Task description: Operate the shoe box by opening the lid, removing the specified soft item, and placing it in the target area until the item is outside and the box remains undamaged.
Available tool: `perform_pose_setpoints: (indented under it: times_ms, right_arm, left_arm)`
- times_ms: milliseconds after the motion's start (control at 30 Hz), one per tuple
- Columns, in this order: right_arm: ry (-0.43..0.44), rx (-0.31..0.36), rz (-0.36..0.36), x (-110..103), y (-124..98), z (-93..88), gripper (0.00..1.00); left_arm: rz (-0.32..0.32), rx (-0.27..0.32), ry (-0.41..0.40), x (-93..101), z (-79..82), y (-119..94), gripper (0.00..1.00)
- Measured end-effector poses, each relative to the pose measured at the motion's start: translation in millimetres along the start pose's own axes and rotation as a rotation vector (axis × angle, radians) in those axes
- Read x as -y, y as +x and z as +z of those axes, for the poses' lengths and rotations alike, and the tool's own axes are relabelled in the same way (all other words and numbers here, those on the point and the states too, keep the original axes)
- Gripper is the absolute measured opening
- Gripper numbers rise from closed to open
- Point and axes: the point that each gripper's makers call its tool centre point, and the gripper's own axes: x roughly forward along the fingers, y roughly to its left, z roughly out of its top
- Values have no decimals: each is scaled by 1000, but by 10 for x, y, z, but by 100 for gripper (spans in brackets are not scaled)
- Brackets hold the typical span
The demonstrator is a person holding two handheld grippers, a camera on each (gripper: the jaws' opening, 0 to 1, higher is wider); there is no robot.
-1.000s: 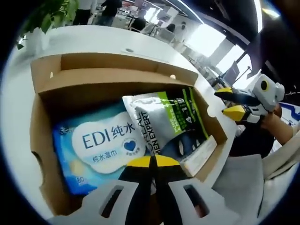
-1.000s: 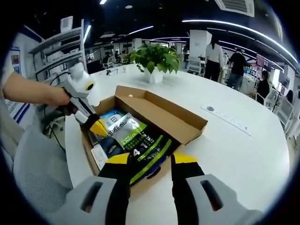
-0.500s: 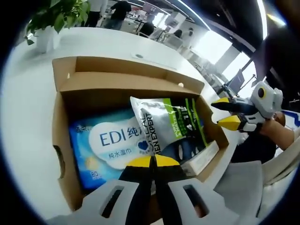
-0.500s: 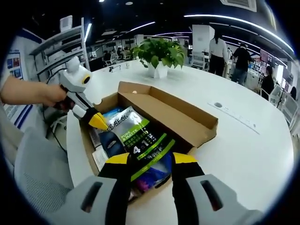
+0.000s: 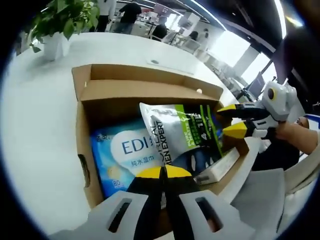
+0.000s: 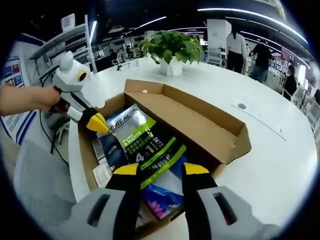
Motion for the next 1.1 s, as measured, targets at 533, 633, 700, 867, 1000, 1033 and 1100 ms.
perform_pose_setpoints:
  times_ms: [533,633,700,867,1000,1033,1100]
  right_arm:
    - [16,-75,46,-123,154,-129,25]
    - [18,-79,48,-146,168,-137,25]
    - [28,-80,52,-163,167,-143,25]
    - [38,-56,55,-194,121,-86,21]
    - [52,-28,51,-199,81,-14,18]
    - [53,-23,48,-193,73,-6,17]
    - [55,-18,37,-172,56,3,13]
  left_arm:
    - [-1,-8,10,-71,-19,69,0]
    - [-6,-9,12,-86,-23,89,0]
    - [-5,-13,16,-94,-30,96,0]
    - [-10,-8,13,-90,-20,99,0]
    - [-17,-1,17,-70,4,100,0]
    - [-17,2,19,-56,15,95,0]
    - [-18,6,21,-37,32,83,0]
